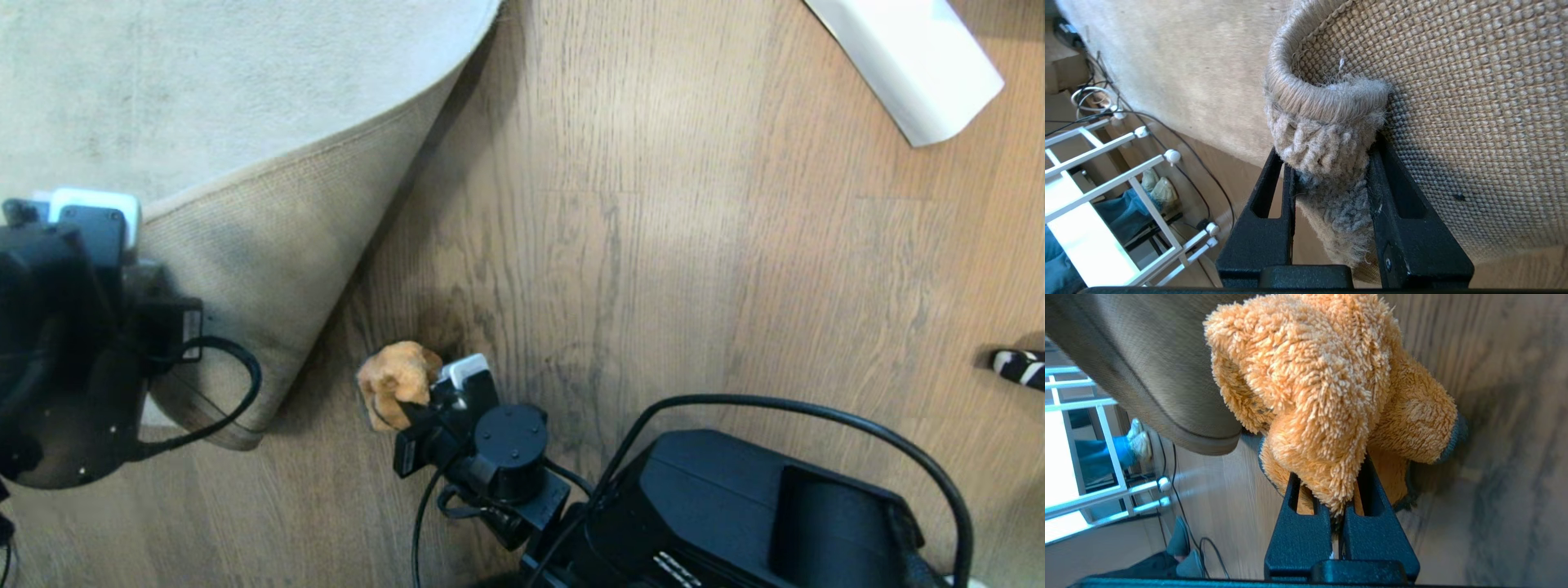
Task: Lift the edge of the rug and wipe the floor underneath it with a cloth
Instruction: Wipe the floor under the carpet with a rag
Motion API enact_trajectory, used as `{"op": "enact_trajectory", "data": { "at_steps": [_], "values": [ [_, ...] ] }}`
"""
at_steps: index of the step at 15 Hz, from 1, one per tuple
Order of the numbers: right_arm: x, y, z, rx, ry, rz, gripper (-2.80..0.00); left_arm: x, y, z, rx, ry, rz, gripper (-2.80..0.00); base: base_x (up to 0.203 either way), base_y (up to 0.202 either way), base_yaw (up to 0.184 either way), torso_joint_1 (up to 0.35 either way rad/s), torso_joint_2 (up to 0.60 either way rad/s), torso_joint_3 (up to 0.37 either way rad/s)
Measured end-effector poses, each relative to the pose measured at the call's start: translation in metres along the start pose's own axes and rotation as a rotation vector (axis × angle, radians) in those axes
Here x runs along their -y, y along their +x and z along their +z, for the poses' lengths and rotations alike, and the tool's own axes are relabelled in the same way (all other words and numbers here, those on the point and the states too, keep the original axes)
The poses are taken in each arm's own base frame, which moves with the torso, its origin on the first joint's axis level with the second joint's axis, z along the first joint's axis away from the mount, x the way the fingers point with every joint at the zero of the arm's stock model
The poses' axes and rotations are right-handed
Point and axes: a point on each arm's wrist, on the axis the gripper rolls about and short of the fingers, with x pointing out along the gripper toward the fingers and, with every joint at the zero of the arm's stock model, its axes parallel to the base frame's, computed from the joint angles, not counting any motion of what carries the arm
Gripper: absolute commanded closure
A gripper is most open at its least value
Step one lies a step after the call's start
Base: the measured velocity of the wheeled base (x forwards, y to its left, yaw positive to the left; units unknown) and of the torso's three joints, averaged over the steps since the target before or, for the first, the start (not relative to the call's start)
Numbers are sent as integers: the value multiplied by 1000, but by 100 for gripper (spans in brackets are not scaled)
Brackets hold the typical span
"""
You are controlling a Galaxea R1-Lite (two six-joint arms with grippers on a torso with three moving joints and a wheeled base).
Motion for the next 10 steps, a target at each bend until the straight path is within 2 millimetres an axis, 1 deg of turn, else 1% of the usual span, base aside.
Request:
{"op": "enact_trajectory", "data": {
  "at_steps": [4, 7, 10],
  "values": [
    [1, 3, -8, 5, 1, 0, 0, -12, 1, 11, 24, -46, 41, 0, 0, 0, 0, 0, 0, 0],
    [2, 3, -16, -10, -4, -2, 0, -16, 1, 19, 43, -71, 55, 0, 0, 0, 0, 0, 0, 0],
    [11, 6, -25, -19, -13, -20, 0, -19, 1, 20, 48, -79, 61, 0, 0, 0, 0, 0, 0, 0]
  ]
}}
